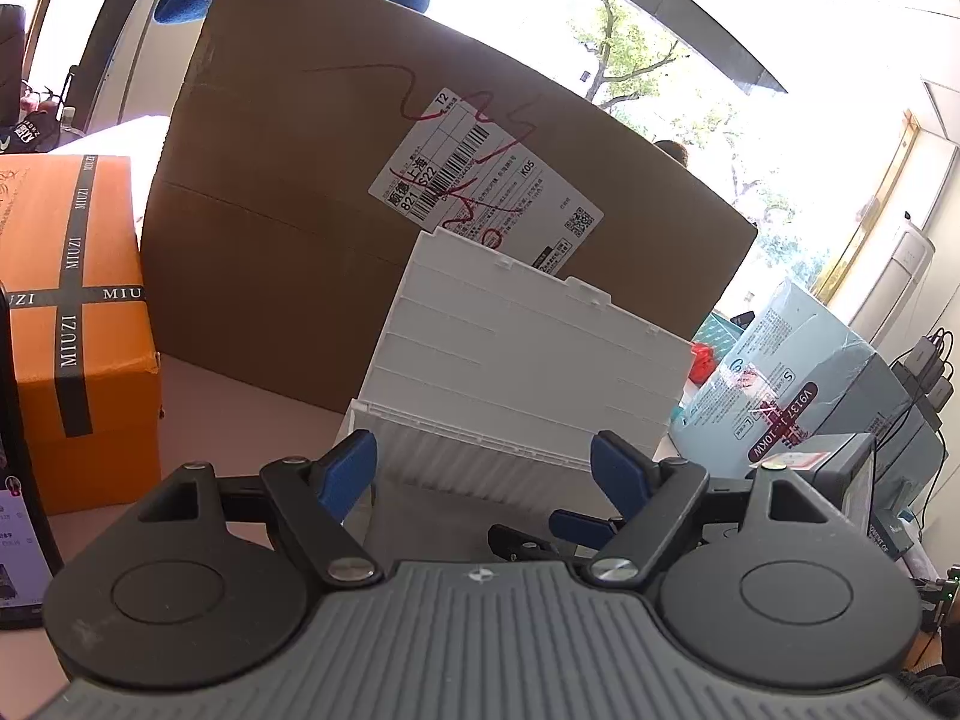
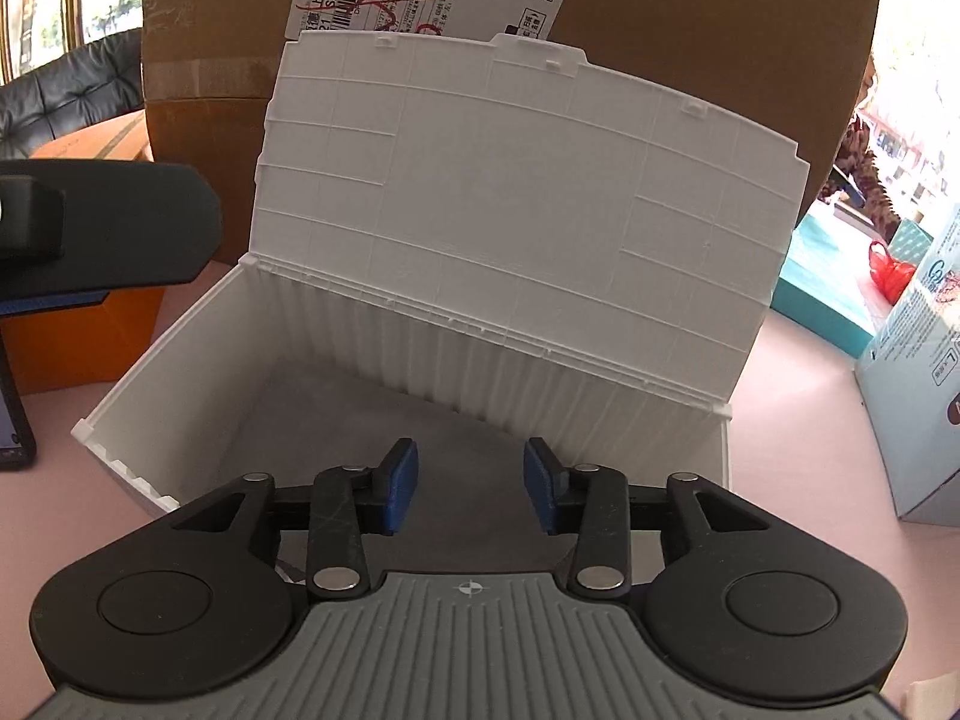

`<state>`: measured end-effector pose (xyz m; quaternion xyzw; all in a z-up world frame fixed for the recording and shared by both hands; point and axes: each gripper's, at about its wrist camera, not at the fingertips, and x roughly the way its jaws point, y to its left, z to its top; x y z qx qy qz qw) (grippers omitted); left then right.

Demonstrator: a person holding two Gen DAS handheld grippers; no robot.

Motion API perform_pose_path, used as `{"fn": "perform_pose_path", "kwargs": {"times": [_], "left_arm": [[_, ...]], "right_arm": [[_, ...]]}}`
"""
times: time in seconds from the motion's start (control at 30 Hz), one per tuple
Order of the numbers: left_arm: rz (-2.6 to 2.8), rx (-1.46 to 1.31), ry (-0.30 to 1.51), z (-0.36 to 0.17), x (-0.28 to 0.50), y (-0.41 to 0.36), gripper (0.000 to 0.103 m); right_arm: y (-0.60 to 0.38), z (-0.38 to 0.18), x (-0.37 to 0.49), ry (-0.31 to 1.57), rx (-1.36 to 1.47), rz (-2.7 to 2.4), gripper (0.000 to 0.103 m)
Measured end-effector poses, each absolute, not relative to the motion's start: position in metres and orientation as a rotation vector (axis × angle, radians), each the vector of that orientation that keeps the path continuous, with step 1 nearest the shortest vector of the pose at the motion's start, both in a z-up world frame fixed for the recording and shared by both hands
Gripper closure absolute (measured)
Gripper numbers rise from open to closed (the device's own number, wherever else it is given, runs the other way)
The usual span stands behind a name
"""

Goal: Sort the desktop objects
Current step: 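Withdraw the open left gripper out of the white box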

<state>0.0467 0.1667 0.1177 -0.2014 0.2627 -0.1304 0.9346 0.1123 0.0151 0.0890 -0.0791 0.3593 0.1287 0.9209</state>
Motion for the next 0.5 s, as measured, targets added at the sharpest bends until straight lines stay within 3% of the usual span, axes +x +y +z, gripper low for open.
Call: {"fn": "perform_pose_path", "kwargs": {"times": [0.17,0.23,0.27,0.3,0.37,0.4,0.5], "left_arm": [[-0.271,-0.422,0.528,0.117,0.044,0.167,0.026],[-0.301,-0.426,0.505,0.118,0.041,0.165,0.019],[-0.323,-0.419,0.488,0.119,0.037,0.161,0.017],[-0.344,-0.412,0.471,0.12,0.034,0.158,0.016],[-0.398,-0.411,0.433,0.122,0.026,0.151,0.008],[-0.425,-0.413,0.42,0.123,0.022,0.148,0.0],[-0.5,-0.382,0.372,0.125,0.008,0.133,0.0]], "right_arm": [[-0.012,0.106,0.091,0.642,-0.007,0.293,0.049],[-0.034,0.114,0.072,0.537,0.105,0.332,0.027],[-0.045,0.118,0.062,0.481,0.163,0.348,0.011],[-0.059,0.119,0.047,0.41,0.228,0.352,0.003],[-0.079,0.119,0.026,0.329,0.298,0.353,0.0],[-0.09,0.117,0.017,0.295,0.327,0.35,0.0],[-0.121,0.11,-0.009,0.23,0.375,0.298,0.0]]}}
